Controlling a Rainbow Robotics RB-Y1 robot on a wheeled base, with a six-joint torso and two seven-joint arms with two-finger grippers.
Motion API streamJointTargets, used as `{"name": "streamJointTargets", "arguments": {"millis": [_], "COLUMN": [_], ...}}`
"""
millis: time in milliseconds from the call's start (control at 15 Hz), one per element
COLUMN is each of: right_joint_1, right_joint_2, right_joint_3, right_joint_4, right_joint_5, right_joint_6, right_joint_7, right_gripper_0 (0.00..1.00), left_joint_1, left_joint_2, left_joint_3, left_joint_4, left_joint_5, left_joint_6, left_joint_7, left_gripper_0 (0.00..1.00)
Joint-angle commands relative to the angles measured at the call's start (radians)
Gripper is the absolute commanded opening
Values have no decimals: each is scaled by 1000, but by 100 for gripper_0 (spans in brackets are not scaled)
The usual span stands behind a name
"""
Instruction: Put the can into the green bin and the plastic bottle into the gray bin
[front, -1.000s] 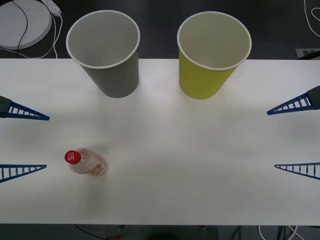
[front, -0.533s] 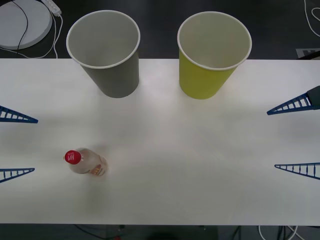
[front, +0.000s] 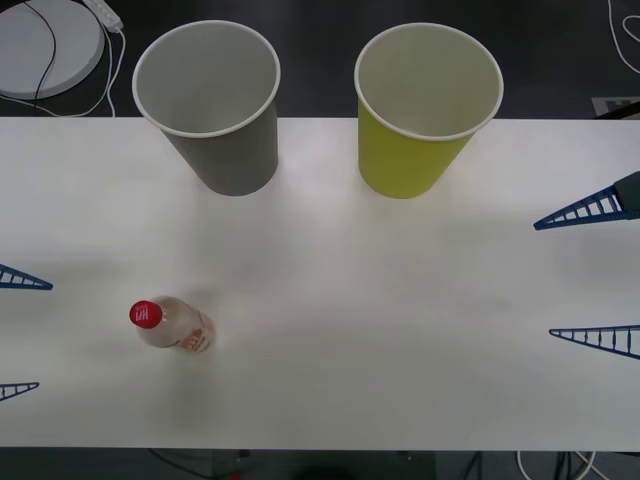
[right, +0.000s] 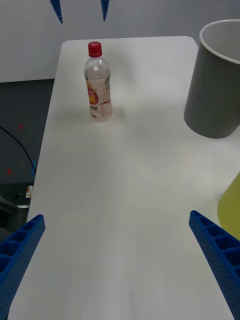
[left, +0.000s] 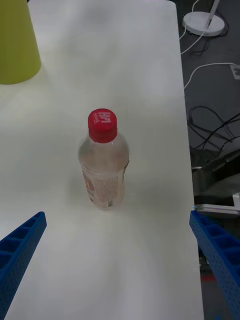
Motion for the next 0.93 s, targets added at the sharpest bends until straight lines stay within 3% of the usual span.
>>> {"name": "streamJointTargets", "arguments": {"millis": [67, 400, 933], "right_joint_1": [0, 0, 0], "right_joint_2": [0, 0, 0], "right_joint_3": [0, 0, 0], "right_joint_4": [0, 0, 0], "right_joint_5": [0, 0, 0], "right_joint_6": [0, 0, 0], "right_joint_7": [0, 0, 0], "right_gripper_0": [100, 100, 100], "left_joint_1": [19, 15, 1], "left_joint_2": [-1, -26, -168], "left_joint_3": [-3, -62, -74], "left_joint_4": [68, 191, 226], "left_joint_5": [-3, 24, -3], "left_joint_6": [-12, -15, 4], "left_joint_7": [-72, -141, -165], "left_gripper_0": [100, 100, 100]}}
